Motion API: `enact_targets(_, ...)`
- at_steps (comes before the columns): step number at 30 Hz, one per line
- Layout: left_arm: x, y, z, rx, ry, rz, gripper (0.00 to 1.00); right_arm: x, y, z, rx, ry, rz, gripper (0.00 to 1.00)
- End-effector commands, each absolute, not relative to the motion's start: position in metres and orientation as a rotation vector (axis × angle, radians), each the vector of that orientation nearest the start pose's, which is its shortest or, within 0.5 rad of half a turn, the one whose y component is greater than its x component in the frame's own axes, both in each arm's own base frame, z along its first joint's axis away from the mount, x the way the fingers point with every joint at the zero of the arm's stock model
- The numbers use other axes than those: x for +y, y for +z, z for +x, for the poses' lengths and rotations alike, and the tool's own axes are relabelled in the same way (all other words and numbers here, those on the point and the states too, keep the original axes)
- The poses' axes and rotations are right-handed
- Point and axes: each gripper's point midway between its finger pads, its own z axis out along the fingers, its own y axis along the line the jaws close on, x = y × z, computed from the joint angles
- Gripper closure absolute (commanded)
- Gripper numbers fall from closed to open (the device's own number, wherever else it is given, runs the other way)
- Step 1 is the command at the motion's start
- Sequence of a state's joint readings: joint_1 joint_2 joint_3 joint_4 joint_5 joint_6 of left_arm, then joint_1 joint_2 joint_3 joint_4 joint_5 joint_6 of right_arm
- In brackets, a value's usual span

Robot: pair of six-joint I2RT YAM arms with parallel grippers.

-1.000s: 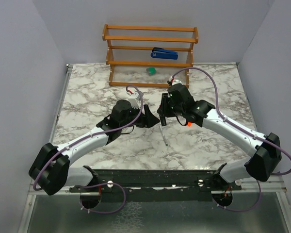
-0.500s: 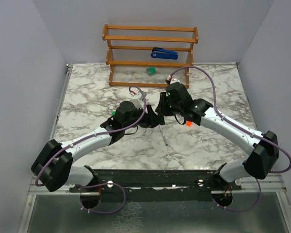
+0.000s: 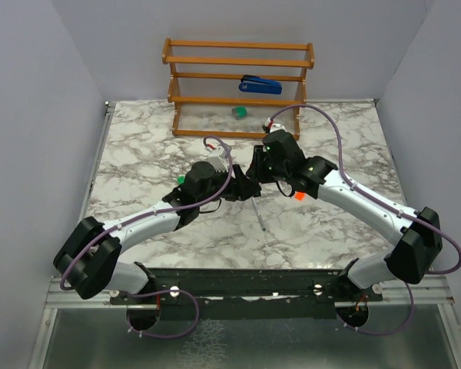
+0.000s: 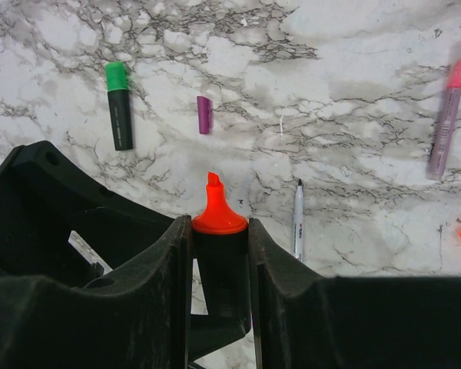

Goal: Insert the pens into the pen caps

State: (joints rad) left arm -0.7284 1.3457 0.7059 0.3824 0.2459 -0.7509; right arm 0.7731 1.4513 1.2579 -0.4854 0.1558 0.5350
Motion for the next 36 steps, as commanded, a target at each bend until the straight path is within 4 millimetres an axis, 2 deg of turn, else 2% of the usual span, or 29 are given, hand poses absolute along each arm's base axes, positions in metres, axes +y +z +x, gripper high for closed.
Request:
enact_targets(1,-0.333,0.190,0.269,1.954,-1.243,0.133,0.42,0.295,0.219,0.304,2.240,0.581,-0.168,1.00)
enact_targets(4,-0.334,0.190,0.270,1.946,-1.253,0.119,0.41,0.296,0.218,0.304,2.242,0.586,-0.166,1.00)
enact_targets(6,-0.334,0.190,0.270,1.938,-1.259,0.116,0.46,0.296,0.218,0.303,2.243,0.589,-0.166,1.00)
enact_targets(8,-0.334,0.191,0.271,1.930,-1.261,0.117,0.60,0.297,0.218,0.303,2.242,0.593,-0.166,1.00)
enact_targets(11,-0.335,0.193,0.271,1.917,-1.262,0.125,0.93,0.296,0.217,0.303,2.242,0.592,-0.166,1.00)
enact_targets(12,-0.335,0.194,0.272,1.913,-1.263,0.125,1.00,0.296,0.218,0.303,2.241,0.591,-0.166,1.00)
enact_targets(23,-0.333,0.194,0.268,1.888,-1.262,0.161,1.00,0.291,0.217,0.303,2.229,0.575,-0.156,0.99)
enact_targets(27,-0.331,0.195,0.266,1.882,-1.257,0.171,1.00,0.294,0.215,0.302,2.234,0.584,-0.174,0.85)
enact_targets(32,-0.333,0.195,0.265,1.885,-1.266,0.184,1.00,0.299,0.208,0.301,2.258,0.590,-0.205,0.79)
enact_targets(34,-0.334,0.195,0.264,1.883,-1.268,0.188,1.00,0.300,0.206,0.301,2.261,0.593,-0.209,0.80)
enact_targets(36,-0.334,0.196,0.264,1.881,-1.271,0.191,1.00,0.300,0.206,0.301,2.262,0.592,-0.211,0.93)
